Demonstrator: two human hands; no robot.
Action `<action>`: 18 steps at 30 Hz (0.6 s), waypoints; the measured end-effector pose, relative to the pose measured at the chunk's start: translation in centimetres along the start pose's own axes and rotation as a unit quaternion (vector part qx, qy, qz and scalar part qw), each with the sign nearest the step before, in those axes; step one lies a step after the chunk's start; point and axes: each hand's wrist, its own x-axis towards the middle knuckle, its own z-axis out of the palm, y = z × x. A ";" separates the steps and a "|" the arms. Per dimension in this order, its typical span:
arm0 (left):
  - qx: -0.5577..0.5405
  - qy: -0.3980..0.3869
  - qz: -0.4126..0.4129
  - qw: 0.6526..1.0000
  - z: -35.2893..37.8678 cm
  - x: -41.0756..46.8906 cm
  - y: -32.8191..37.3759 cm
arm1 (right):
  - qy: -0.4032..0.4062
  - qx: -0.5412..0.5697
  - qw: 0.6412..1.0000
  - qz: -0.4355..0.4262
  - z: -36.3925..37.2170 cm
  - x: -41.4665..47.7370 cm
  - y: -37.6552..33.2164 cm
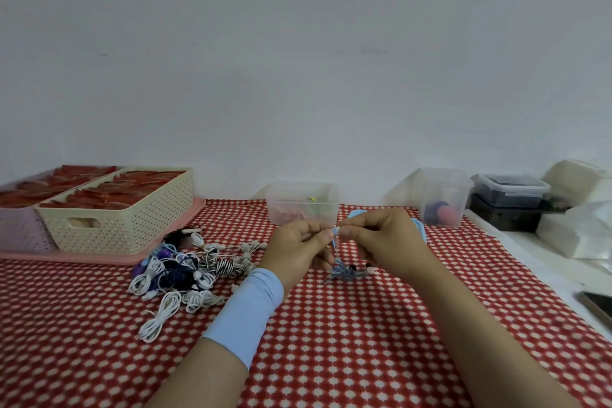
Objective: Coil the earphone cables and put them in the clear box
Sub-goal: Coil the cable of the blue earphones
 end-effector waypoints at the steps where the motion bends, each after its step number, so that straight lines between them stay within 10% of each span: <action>1: -0.002 0.006 0.007 1.000 0.1 0.0 0.1 | 0.011 0.003 1.000 -0.005 0.1 0.0 0.1; 11: 0.144 0.070 0.115 0.980 0.5 0.1 0.3 | 0.014 0.065 0.998 0.017 1.0 -0.1 0.4; 18: 0.334 0.071 0.295 0.892 0.4 0.1 0.8 | -0.082 0.274 0.940 0.186 0.5 -0.1 0.1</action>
